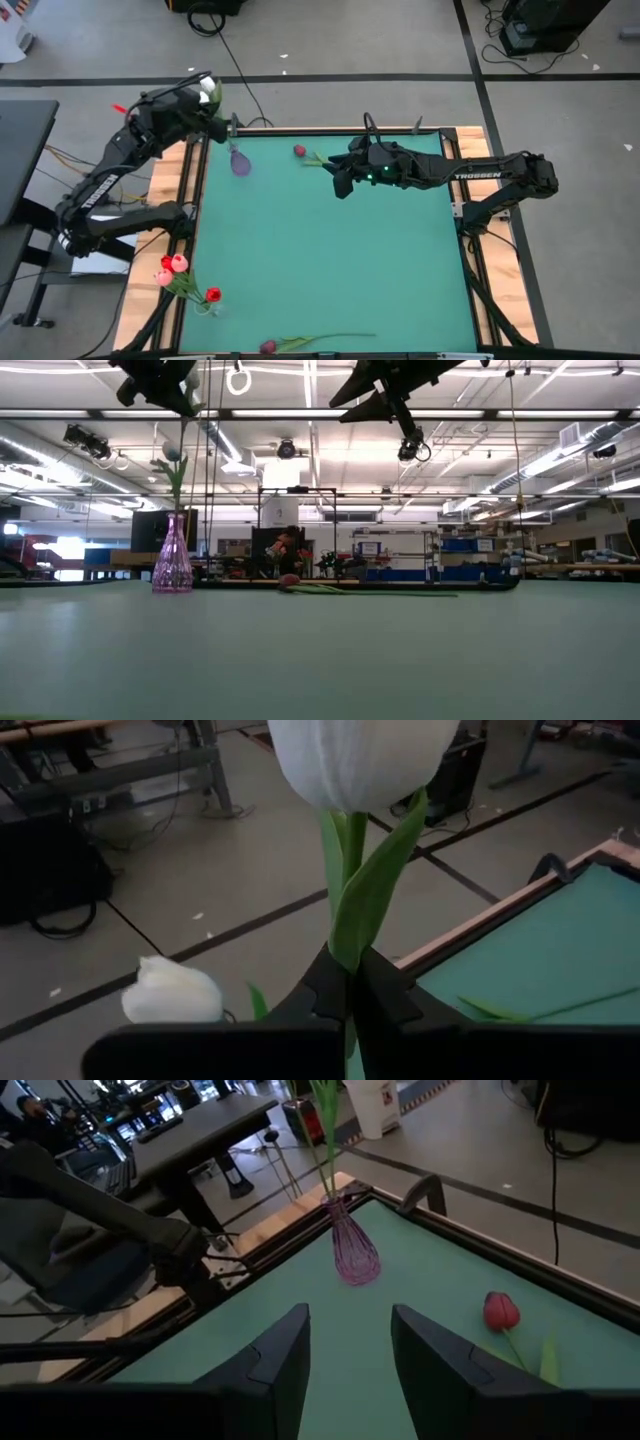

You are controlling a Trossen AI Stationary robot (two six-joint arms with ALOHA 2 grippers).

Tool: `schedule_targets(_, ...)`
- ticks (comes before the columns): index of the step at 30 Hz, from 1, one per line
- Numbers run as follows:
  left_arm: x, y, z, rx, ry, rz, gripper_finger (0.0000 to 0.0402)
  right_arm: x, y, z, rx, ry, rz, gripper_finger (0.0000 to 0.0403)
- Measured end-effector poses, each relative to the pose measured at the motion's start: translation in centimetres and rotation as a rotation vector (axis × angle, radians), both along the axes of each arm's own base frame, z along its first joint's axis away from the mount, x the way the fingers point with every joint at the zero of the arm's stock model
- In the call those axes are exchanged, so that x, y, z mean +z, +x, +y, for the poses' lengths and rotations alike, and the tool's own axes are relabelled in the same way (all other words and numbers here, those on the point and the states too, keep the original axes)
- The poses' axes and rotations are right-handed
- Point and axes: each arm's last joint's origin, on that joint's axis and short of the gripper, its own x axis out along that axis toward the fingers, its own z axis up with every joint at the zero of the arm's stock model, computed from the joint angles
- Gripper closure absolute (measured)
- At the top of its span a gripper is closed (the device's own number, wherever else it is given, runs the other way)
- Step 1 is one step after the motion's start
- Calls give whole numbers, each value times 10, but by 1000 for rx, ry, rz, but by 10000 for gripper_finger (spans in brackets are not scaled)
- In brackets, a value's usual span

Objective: Sort flowers into vase by color
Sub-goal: Put the white flower into the violet vase, then put the top dark red flower into the violet vase

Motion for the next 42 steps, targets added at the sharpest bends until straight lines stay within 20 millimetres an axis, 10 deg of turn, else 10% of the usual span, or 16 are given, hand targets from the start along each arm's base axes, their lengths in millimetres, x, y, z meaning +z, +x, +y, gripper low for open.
schedule_targets(9, -16, 1, 5, 60, -115, -43, 370, -14, -2, -12, -31, 20, 114, 249)
schedule_targets(19, -21, -16, -2, 136, -276, 77, 192, -74, 18, -52, 78, 163, 395, 246)
schedule_targets(42, 75, -47, -44, 31, -108, -147, 132, -167, 33, -148, 166, 176, 849, 252)
